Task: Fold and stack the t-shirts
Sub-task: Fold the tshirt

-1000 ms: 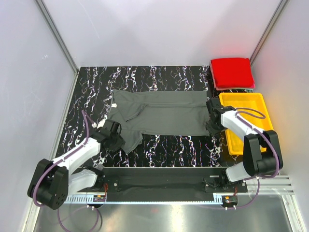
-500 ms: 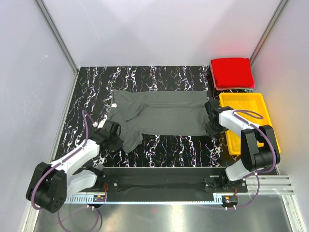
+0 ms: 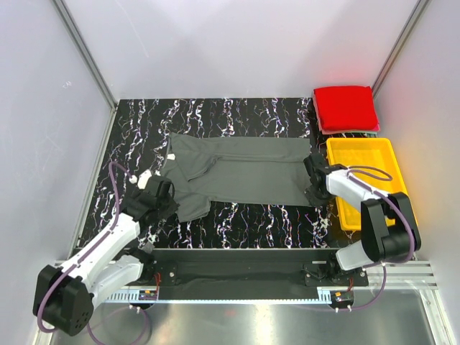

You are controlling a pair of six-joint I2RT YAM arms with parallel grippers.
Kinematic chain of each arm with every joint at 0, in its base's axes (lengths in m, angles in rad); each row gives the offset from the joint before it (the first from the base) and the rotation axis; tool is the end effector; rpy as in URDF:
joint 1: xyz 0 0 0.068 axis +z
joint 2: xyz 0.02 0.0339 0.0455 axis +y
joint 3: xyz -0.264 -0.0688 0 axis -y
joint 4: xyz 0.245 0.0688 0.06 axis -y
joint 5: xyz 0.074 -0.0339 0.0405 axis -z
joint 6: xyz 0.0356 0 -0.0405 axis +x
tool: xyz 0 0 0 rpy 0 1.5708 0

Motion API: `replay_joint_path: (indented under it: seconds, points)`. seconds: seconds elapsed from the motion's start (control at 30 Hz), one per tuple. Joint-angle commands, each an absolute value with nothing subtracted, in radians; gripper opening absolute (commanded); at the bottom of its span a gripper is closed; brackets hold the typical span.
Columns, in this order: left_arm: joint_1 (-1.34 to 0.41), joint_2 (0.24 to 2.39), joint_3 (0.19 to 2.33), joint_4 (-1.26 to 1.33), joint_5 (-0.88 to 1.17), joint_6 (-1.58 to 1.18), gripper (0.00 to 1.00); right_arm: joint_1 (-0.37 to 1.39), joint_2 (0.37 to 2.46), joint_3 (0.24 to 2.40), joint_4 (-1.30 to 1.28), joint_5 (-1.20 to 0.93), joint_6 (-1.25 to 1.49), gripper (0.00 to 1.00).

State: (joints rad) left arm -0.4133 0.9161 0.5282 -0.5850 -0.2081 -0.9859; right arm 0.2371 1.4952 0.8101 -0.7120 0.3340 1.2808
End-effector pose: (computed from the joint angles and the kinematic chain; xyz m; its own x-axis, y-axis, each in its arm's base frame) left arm 0.1586 -0.0615 0.1958 -0.6568 -0.6028 -0.4532 -0.4729 0.7973 -0.3751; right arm 0.2422 0.0465 0.1622 -0.4336 0.8266 -0.3588 0.8697 0.4881 0.0733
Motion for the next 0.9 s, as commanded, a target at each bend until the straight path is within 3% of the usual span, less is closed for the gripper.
replay_joint_path:
  seconds: [0.0,0.47,0.87]
  points:
    - [-0.417,0.876,0.557,-0.609,-0.29,-0.991,0.0,0.255,1.416,0.778,-0.687,0.368,1.241,0.0]
    - [-0.414,0.956,0.681,-0.632,-0.319,-0.92,0.0,0.267,1.344,0.804,-0.68,0.414,1.155,0.0]
    - [-0.292,1.175,0.872,-0.594,-0.273,-0.779,0.0,0.265,1.489,0.997,-0.62,0.402,0.924,0.0]
